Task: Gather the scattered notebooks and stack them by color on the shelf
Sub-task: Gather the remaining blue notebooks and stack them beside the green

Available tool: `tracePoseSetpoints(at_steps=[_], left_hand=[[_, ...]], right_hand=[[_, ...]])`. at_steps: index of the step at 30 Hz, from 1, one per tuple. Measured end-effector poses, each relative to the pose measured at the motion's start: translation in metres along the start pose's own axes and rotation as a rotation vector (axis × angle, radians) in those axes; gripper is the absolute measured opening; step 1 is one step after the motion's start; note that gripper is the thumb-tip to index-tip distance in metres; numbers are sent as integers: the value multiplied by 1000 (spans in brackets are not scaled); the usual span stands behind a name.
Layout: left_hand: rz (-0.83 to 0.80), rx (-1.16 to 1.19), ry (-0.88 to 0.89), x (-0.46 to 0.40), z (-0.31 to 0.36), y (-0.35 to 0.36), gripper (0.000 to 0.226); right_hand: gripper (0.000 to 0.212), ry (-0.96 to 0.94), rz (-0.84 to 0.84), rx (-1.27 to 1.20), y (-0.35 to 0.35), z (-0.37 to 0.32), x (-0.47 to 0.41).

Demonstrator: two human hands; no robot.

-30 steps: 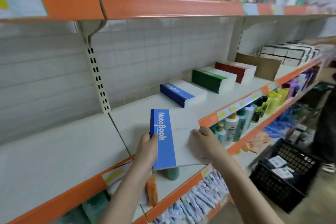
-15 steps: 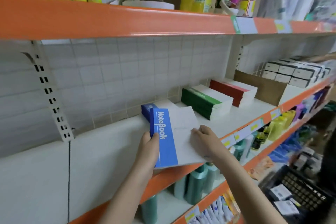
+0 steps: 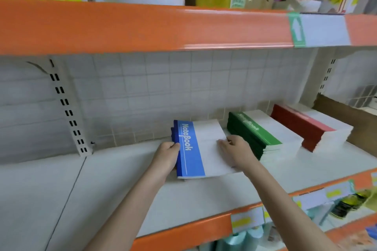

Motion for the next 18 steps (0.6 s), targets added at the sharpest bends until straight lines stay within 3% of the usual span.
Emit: tracePoseSetpoints(at_steps=[7,13,18], left_hand=[[297,-190,136,-24,-3,18,34],[407,-150,143,-33,-11,23,20],[440,-239,185,-36,-12,24,19]], right_hand=[[34,-127,-95,120,18,9,-45],[41,-179,-90,131,31,16,-61],[30,-214,-78,113,34,21,-67]])
Point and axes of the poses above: each hand's wrist, its own x-axis away from the middle knuckle, its own y-axis out of the palm, z = x × y, the point moved 4 cm from there along -x, towards the middle knuckle, and after that the axes turned 13 degrees about z, right-handed, at the moved point
